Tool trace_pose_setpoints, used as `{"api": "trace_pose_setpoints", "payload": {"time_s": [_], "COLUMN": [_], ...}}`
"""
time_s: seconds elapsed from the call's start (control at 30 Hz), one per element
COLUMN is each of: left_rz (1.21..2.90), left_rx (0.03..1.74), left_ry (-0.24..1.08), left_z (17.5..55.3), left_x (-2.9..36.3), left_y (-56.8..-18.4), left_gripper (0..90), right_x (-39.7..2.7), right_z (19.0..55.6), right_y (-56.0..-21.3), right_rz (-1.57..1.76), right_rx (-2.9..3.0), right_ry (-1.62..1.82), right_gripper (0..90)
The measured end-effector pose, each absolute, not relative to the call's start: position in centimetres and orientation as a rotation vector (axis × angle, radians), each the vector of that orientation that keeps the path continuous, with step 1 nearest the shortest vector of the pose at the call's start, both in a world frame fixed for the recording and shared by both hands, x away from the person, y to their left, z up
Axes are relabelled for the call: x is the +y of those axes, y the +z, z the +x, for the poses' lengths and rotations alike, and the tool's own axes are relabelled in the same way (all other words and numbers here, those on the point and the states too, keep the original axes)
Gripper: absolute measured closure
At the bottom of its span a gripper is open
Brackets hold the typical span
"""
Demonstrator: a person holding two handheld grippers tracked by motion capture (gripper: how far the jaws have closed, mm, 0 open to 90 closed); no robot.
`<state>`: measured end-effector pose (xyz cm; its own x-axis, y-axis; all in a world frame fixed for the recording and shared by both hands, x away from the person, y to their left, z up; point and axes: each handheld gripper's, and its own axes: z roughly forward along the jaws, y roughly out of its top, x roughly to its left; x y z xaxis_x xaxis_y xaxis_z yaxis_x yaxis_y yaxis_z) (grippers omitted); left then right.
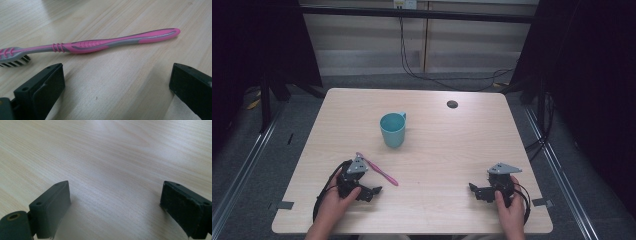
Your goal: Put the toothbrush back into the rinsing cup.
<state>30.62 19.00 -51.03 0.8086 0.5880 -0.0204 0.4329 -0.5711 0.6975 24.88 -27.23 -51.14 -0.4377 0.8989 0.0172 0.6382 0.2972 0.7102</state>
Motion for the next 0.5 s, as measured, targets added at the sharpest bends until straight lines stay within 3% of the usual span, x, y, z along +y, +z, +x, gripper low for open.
{"api": "trace_pose_setpoints", "payload": {"time_s": [0.5], "left_rz": [2.266], "left_rx": [0.748], "left_ry": [0.278], "left_z": [30.46], "left_x": [19.07], "left_y": [-51.01], "left_gripper": [0.0], "right_x": [-27.26], "right_z": [25.03], "right_y": [-51.15], "right_rz": [1.372], "right_rx": [2.19], "right_ry": [0.928], "right_gripper": [8.2]}}
